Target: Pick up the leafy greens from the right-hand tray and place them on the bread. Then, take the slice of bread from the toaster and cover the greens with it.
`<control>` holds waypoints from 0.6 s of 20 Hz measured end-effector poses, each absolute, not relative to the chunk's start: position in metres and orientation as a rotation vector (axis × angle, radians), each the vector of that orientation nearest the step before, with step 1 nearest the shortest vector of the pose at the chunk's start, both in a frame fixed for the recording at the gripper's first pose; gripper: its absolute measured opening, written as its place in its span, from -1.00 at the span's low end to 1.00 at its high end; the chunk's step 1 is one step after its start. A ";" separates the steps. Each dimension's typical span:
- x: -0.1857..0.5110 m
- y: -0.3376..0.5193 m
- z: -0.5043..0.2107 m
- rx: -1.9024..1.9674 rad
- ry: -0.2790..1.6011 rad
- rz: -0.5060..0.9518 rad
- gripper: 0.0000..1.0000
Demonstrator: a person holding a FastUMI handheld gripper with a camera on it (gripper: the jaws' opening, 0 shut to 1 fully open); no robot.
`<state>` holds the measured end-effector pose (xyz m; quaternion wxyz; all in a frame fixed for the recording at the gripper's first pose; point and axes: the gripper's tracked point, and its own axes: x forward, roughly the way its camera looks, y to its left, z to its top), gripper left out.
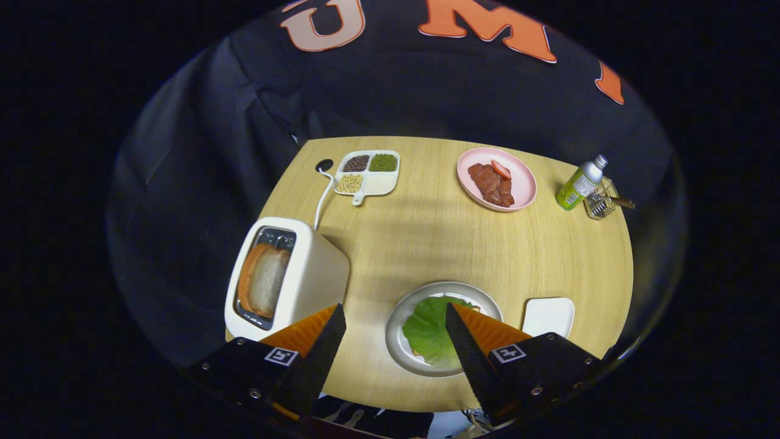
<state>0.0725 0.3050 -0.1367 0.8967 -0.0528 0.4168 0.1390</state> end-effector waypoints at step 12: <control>0.065 0.430 -0.118 -0.135 0.876 0.395 0.99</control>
